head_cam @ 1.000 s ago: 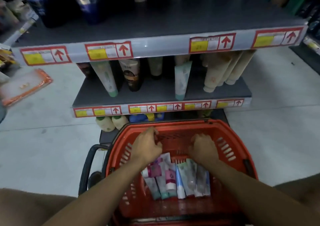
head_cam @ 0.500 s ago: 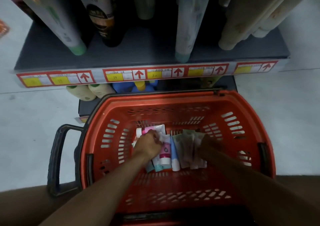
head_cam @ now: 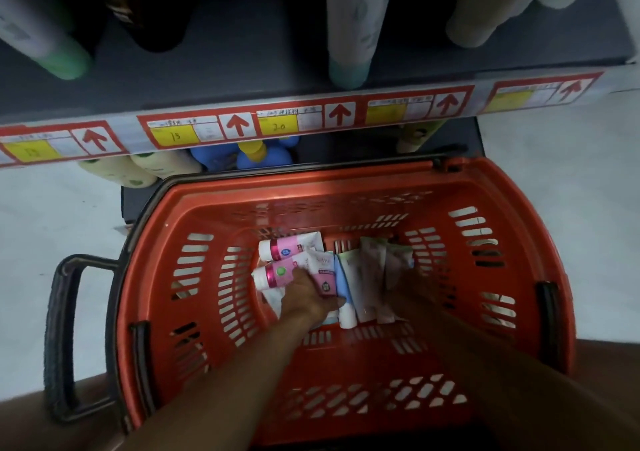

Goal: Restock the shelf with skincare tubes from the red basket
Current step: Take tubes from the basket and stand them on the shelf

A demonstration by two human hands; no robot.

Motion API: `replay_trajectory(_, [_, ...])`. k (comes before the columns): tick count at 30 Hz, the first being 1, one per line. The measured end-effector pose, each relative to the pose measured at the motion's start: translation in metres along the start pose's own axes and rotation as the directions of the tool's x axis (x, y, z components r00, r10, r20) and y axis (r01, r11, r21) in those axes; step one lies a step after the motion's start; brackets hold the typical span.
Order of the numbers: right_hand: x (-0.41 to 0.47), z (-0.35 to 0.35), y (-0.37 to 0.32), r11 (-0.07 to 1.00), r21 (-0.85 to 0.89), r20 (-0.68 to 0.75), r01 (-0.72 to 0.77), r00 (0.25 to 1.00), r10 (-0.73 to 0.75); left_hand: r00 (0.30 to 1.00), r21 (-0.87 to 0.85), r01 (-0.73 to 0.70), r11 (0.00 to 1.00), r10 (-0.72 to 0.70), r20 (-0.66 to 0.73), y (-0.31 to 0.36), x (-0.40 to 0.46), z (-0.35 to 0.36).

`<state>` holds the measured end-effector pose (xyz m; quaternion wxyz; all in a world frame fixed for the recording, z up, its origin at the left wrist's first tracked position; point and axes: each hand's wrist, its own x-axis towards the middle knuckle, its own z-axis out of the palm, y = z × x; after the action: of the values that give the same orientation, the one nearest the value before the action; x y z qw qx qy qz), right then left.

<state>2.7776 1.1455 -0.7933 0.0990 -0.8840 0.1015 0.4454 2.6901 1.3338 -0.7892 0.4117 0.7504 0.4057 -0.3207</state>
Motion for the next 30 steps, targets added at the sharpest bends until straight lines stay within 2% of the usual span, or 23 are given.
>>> replay_trajectory(7, [0.007,-0.001,-0.001,0.999,0.022,0.019,-0.044,0.999,0.043,0.994,0.051,0.096,0.994,-0.098,0.047,0.001,0.002,-0.006])
replay_trajectory(15, [-0.021,-0.017,-0.005,0.998,0.024,0.008,-0.05,0.999,0.049,0.992,-0.078,0.119,0.99,-0.115,0.059,0.001,-0.018,-0.022])
replay_trajectory(17, [-0.03,-0.023,-0.007,0.999,0.018,-0.008,-0.031,0.999,0.031,0.995,-0.115,0.098,0.989,-0.093,0.047,0.005,-0.027,-0.028])
replay_trajectory(22, [-0.052,-0.038,-0.008,0.984,0.142,-0.055,0.11,0.993,-0.104,1.0,-0.182,-0.018,0.983,0.014,-0.023,0.019,-0.057,-0.046])
replay_trajectory(25, [-0.071,-0.05,-0.014,0.977,0.128,-0.102,0.169,0.982,-0.156,0.994,-0.202,-0.076,0.976,0.059,-0.09,0.027,-0.078,-0.059])
replay_trajectory(30, [-0.101,-0.077,-0.025,0.934,0.167,-0.196,0.315,0.939,-0.282,0.973,-0.29,-0.198,0.936,0.152,-0.173,0.042,-0.106,-0.078])
